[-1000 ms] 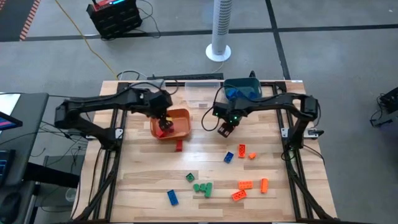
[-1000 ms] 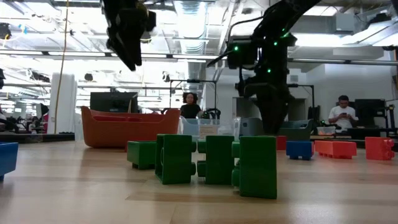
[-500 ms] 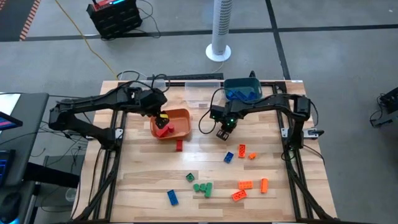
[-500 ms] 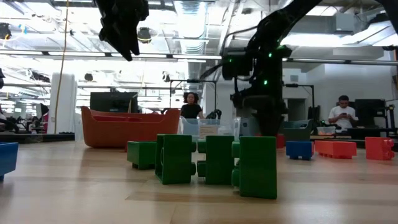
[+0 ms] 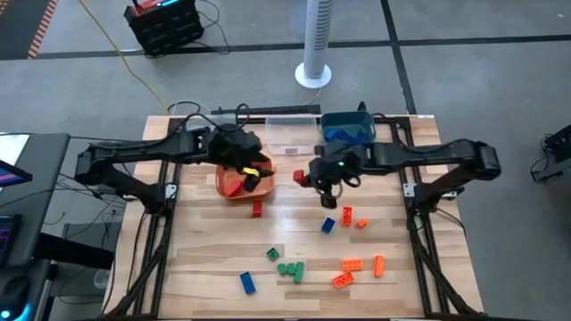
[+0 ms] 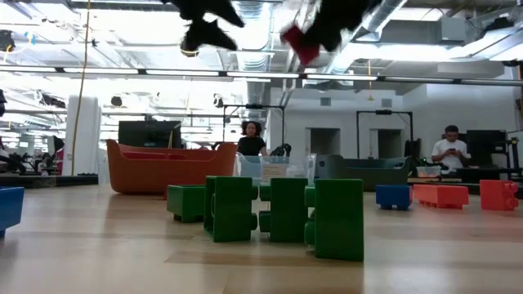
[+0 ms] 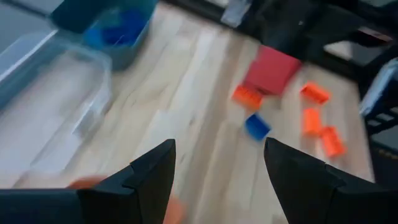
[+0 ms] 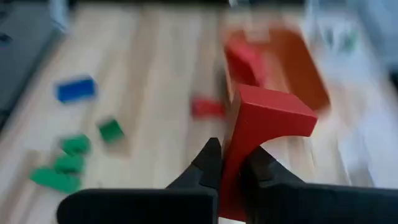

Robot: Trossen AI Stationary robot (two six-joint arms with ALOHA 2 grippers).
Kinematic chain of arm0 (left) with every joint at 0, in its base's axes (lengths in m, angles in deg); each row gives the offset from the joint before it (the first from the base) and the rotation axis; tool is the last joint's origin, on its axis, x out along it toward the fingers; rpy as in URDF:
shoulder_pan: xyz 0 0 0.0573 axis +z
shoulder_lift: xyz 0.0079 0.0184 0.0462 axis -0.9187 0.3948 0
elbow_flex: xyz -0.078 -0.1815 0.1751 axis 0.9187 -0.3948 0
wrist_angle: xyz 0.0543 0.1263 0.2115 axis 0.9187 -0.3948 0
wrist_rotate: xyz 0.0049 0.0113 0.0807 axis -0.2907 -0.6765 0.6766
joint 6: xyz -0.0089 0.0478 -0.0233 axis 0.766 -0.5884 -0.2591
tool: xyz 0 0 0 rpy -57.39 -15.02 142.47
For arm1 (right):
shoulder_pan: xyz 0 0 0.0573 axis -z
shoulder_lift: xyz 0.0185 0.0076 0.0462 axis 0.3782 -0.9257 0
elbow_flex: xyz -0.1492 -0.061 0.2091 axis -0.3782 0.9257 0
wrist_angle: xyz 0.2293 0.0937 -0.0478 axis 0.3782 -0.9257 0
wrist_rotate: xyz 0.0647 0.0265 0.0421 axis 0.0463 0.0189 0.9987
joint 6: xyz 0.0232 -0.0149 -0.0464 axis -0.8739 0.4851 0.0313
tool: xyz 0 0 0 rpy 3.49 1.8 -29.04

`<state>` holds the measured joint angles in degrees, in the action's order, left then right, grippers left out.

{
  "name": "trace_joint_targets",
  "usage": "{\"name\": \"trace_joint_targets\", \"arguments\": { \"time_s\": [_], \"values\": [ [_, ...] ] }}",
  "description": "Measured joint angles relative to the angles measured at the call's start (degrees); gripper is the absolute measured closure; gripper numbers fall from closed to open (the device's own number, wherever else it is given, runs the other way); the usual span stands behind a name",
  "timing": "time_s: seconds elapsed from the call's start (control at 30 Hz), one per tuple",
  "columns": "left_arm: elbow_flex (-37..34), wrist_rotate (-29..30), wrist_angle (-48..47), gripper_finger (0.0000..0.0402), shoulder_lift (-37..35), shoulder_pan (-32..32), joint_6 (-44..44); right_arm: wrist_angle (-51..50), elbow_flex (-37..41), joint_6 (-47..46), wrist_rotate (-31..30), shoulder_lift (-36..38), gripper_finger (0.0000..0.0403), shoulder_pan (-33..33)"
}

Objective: Sort blocks
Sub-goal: Put the red block into the orange bin

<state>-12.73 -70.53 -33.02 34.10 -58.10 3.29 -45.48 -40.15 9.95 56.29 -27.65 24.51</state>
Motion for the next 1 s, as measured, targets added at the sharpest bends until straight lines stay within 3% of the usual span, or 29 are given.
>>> {"name": "trace_joint_targets", "arguments": {
  "time_s": [0.3,0.67,0.8,1.0],
  "values": [
    [0.00,-1.41,13.34,0.0160,5.32,-3.21,0.80,-1.00,0.00,0.51,0.02,1.62,0.0370,-2.79],
    [0.04,0.36,15.17,0.0095,8.03,-7.26,-3.62,-1.81,0.00,0.27,-0.14,0.36,0.0371,-3.87],
    [0.13,3.93,16.36,0.0091,8.68,-7.97,-6.98,-1.09,0.08,-1.04,-0.14,-0.66,0.0371,-4.64],
    [0.13,4.24,16.46,0.0091,9.20,-8.30,-11.71,0.99,0.07,-2.38,-0.38,-1.85,0.0370,-5.29]
  ]
}}
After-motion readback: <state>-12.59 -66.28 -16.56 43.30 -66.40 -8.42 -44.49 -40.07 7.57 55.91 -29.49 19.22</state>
